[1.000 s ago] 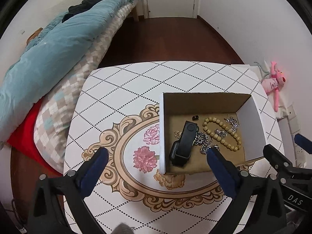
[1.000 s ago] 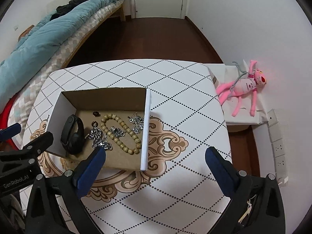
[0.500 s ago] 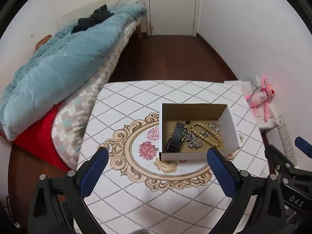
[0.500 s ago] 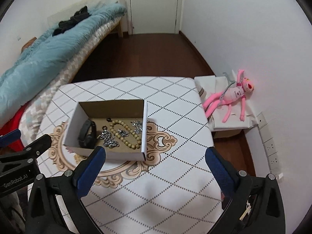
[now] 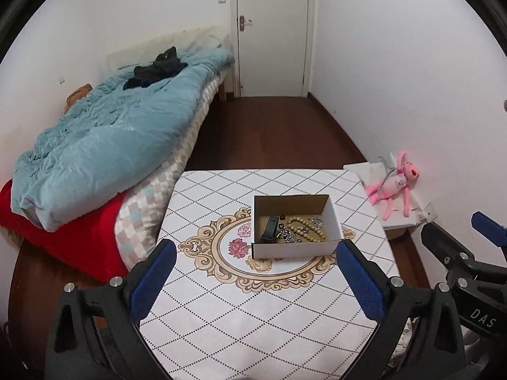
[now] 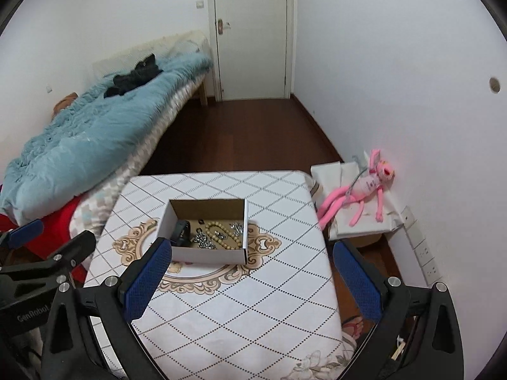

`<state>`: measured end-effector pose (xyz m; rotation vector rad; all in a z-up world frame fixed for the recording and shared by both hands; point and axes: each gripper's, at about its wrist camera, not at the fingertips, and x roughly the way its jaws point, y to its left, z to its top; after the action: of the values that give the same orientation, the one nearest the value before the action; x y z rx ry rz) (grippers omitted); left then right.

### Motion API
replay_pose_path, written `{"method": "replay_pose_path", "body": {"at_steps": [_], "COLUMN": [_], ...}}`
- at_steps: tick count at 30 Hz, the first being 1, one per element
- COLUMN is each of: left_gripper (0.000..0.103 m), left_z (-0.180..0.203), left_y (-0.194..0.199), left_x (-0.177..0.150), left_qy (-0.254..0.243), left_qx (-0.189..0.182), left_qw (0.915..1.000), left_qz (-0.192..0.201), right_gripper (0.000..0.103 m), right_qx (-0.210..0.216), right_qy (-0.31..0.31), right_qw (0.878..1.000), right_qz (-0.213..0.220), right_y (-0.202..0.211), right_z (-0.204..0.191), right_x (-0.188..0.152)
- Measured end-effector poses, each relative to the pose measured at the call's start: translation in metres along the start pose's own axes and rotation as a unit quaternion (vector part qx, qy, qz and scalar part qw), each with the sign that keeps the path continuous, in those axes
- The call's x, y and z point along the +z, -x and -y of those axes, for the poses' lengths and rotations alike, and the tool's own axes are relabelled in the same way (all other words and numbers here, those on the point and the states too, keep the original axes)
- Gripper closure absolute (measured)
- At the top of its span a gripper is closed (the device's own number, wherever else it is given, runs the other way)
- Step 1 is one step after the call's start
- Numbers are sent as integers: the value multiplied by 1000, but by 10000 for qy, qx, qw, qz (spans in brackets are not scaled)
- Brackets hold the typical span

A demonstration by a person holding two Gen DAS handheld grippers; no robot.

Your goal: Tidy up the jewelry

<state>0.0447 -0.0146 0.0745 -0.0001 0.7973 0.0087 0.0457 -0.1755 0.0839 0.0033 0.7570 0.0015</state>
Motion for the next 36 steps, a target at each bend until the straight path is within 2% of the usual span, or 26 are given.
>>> {"method": "replay_pose_path", "body": {"at_steps": [10, 20, 29, 36], "left_gripper": [0, 0, 0, 0], "left_z": [-5, -12, -13, -13], "left_y": [39, 48, 21, -16], "left_x": [-7, -7, 5, 13], "left_qy": [37, 149, 161, 178], "left_qx": [-128, -26, 195, 281], "left_qw": [9998, 9996, 9997, 9987], "left_qz": [179, 254, 24, -395], "right_gripper": [0, 0, 0, 0], "right_qx": [78, 6, -142, -153], "right_qy": [-104, -94, -106, -52], "right_qw": [9990, 9989, 9997, 9998], "right_qz": [437, 467, 195, -126], "right_y": [72, 90, 59, 17], "right_z": [4, 9, 12, 10], "right_x": [-4, -8, 7, 17]}}
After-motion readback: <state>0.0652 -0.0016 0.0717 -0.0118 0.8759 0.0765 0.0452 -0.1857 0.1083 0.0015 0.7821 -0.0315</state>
